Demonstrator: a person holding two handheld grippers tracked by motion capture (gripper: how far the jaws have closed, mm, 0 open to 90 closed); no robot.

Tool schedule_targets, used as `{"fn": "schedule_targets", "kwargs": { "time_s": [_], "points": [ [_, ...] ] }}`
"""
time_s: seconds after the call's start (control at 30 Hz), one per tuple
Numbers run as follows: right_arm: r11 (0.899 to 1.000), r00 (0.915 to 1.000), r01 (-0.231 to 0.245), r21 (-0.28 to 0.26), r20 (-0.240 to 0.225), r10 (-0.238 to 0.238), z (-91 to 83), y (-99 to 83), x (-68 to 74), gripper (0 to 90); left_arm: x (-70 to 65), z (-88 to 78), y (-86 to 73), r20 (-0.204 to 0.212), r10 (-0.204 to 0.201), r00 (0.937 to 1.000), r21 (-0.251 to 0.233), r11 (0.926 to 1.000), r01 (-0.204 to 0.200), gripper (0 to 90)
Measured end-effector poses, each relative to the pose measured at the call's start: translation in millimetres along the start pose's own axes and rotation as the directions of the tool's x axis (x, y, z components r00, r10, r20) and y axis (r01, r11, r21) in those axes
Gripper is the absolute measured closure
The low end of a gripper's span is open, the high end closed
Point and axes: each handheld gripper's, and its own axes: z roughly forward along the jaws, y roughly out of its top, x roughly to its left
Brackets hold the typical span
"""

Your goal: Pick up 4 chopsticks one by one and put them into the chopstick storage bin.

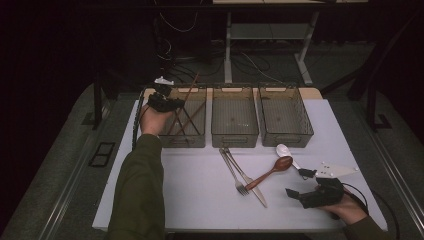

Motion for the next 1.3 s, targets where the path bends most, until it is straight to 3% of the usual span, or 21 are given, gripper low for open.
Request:
{"fn": "schedule_targets", "kwargs": {
  "time_s": [0.27, 0.37, 0.47, 0.57, 0.77, 1.07, 1.3],
  "points": [
    [1.000, 1.0000, -0.003, 0.000, 0.001, 0.003, 0.1, -0.4, -0.8, 9.8, -0.1, 17.2, -8.4, -0.021, 0.006, 0.9998, 0.094, 0.9955, -0.004, 83.4],
    [1.000, 1.0000, 0.002, -0.001, -0.001, -0.002, 0.0, -0.5, -0.7, 9.8, -1.6, 24.0, -10.1, -0.054, 0.004, 0.9986, 0.130, 0.9915, 0.003, 82.9],
    [1.000, 1.0000, 0.001, -0.002, -0.001, -0.001, -0.2, -0.4, -0.5, 9.8, -3.3, 27.9, -10.2, -0.088, 0.028, 0.9957, 0.146, 0.9892, -0.015, 72.6],
    [1.000, 1.0000, 0.002, -0.001, -0.001, -0.002, -0.2, -0.5, -0.8, 9.8, -5.8, 29.1, -9.1, -0.098, 0.043, 0.9942, 0.137, 0.9901, -0.030, 62.4],
    [1.000, 1.0000, 0.003, 0.001, -0.004, -0.002, 0.0, -0.5, -0.3, 9.8, -8.0, 24.8, -6.6, -0.090, 0.062, 0.9940, 0.100, 0.9936, -0.053, 50.5],
    [1.000, 1.0000, 0.002, 0.004, -0.003, -0.002, 1.0, -0.6, 0.0, 9.8, -12.3, 10.6, -1.8, -0.036, 0.058, 0.9977, 0.056, 0.9968, -0.056, 40.7],
    [1.000, 1.0000, 0.004, 0.005, -0.004, -0.004, 1.1, -0.8, -0.1, 9.8, -25.8, -4.4, 2.2, -0.017, 0.098, 0.9951, 0.003, 0.9952, -0.098, 35.7]
  ]
}}
